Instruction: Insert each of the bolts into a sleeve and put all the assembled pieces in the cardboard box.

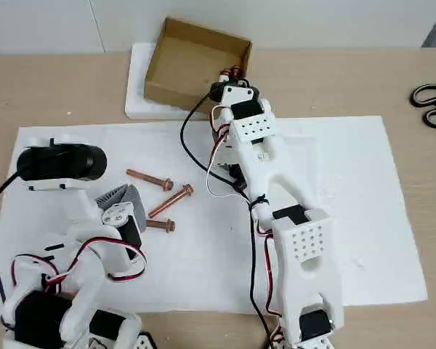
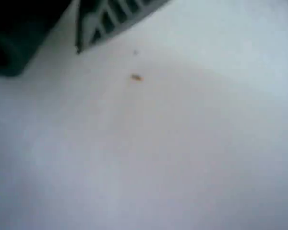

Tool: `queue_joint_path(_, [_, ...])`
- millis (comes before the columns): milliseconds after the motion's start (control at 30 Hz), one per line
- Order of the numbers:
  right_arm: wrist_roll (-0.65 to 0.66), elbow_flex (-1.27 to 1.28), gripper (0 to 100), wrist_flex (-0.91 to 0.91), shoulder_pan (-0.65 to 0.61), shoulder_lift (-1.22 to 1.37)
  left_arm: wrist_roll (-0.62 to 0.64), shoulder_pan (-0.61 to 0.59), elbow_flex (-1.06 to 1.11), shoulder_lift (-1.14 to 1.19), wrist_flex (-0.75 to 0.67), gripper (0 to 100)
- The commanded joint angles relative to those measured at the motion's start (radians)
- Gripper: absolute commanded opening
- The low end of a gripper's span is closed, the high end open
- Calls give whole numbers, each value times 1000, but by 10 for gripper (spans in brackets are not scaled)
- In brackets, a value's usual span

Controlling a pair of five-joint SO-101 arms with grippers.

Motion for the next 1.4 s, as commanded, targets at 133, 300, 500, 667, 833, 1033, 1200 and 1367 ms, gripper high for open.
queue_joint_path(133, [11,0,14,-2,10,-36,8,-8,-4,-5,3,6])
queue_joint_path(300, [11,0,3,19,12,-91,8,-8,-2,-5,0,6])
queue_joint_path(500, [11,0,3,67,12,-209,8,-8,-5,-5,-3,6])
queue_joint_path(667, [12,0,3,154,8,-308,8,-8,-7,-5,-5,6])
queue_joint_path(833, [37,0,3,283,15,-407,8,-8,-8,-5,-5,6])
queue_joint_path(1033, [84,8,3,302,44,-532,8,-9,-8,5,-12,7])
queue_joint_path(1200, [89,74,3,305,87,-608,3,-8,-88,9,-77,6])
queue_joint_path(1367, [89,195,3,306,139,-722,-74,-8,-102,160,-137,6])
